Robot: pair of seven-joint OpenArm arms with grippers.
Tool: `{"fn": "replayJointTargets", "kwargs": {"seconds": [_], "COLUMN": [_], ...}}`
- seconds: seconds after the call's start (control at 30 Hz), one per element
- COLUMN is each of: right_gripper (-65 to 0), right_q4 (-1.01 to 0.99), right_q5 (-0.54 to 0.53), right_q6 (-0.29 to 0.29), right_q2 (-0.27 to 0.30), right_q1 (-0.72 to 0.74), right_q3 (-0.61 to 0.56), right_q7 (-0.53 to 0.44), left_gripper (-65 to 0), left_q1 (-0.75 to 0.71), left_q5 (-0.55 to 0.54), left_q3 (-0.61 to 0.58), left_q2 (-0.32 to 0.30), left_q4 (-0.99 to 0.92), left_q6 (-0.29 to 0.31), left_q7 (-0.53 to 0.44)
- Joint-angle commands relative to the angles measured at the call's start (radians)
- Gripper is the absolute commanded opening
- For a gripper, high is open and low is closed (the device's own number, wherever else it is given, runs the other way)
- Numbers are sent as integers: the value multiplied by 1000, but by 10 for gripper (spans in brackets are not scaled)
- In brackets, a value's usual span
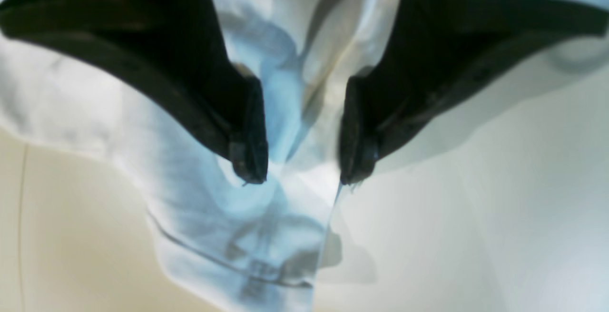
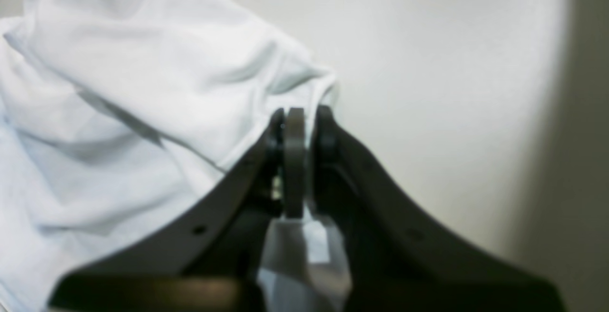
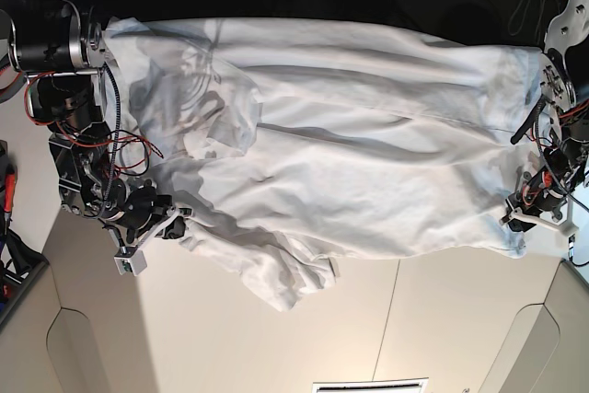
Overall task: Layout the t-shirt on the table in an organized manner, then fold the t-shirt properly
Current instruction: 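Grasp the opposite shirt edge with both grippers, spreading it apart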
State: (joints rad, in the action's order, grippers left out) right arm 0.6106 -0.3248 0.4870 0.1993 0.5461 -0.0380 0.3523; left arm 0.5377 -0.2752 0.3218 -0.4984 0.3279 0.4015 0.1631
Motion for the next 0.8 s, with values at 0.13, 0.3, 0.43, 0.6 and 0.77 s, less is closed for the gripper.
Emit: {"fn": "replayJointTargets", "kwargs": {"seconds": [0.13,0.3,0.43,0.6,0.77], "right_gripper": [-650,-650,-650,-650,-650], "right_q4": [11,11,11,15,141], "right_q5": [3,3,3,2,4], "right_q6": [7,7,7,7,7], "right_q2": [3,3,3,3,3], "right_q1": [21,21,21,21,-23], "right_q3": [-2,-2,-2,-2,15], "right_q7": [13,13,13,13,15], "left_gripper": [-363,-378,-610,-650,-650], "left_q1": [24,24,24,24,13], "left_q5": [18,18,20,51,48], "left_q3": [-150,-283,-307,-306,-306], "left_q2": [-14,-14,-14,-18,-38], "left_q4": [13,13,13,13,54], "left_q6": [10,-73,-88,-74,-64], "left_q7": [-23,-37,-37,-71,-73]}}
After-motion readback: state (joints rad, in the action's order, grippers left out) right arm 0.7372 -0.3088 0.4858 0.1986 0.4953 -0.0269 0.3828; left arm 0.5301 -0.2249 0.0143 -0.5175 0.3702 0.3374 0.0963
